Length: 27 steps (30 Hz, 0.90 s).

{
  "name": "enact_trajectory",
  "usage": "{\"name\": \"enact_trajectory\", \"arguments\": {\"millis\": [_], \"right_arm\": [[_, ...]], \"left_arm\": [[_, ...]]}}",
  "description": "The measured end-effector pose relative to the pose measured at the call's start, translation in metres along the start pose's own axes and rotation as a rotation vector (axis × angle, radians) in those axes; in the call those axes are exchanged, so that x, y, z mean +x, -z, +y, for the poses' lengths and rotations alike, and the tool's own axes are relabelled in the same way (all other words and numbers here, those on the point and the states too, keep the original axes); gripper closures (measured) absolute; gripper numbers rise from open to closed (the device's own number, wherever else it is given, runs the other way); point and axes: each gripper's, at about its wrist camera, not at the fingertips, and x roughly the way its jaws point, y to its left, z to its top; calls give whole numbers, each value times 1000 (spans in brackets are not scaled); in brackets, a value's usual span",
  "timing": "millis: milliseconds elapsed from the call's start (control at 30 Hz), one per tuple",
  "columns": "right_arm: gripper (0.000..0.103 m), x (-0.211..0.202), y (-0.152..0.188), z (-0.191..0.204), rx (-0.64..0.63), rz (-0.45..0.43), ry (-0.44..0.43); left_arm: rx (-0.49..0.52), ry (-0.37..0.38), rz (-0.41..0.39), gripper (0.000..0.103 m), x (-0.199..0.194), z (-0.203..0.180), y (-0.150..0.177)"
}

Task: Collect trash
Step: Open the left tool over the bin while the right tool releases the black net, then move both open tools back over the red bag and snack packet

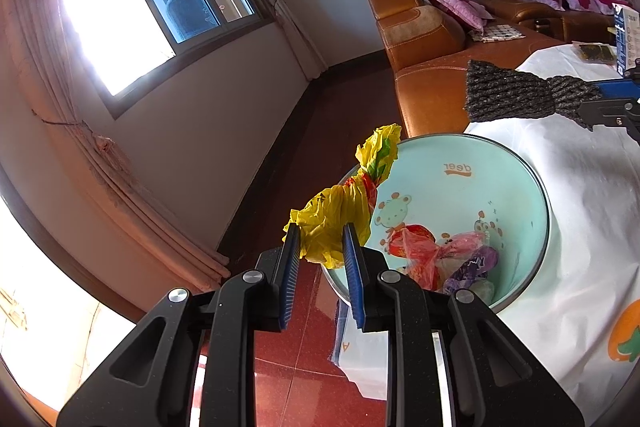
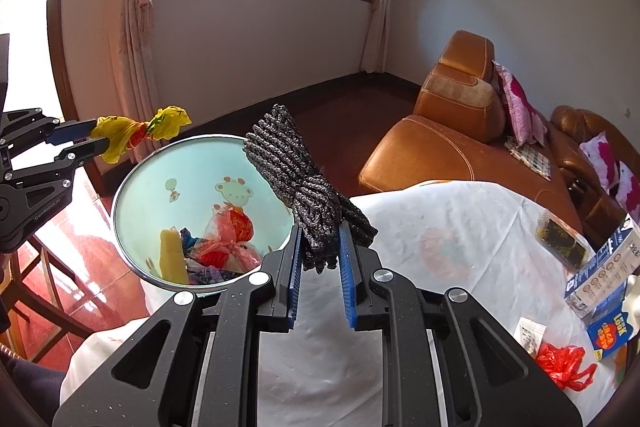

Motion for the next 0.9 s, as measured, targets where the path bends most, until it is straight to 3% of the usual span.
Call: {"name": "enact_trajectory", "arguments": {"millis": [333, 400, 433, 500, 733, 900], "right_arm": [[84, 7, -5, 12, -23, 2, -17], [82, 9, -6, 13, -16, 3, -39], [69, 11, -5, 14, -11, 6, -51], [39, 12, -5, 16, -13, -3, -51], [40, 14, 1, 16, -4, 13, -43], [40, 8, 6, 9, 21, 15, -17]], "left_arm": [[-4, 9, -2, 81, 2, 0, 1], [-6, 12, -9, 77, 2, -2, 2], [-6, 10, -10, 73, 1, -2, 3], [-3, -5, -16, 52, 1, -3, 4], [-23, -31, -19, 40, 2, 2, 4], [-32, -32, -25, 26, 0, 1, 4]]}}
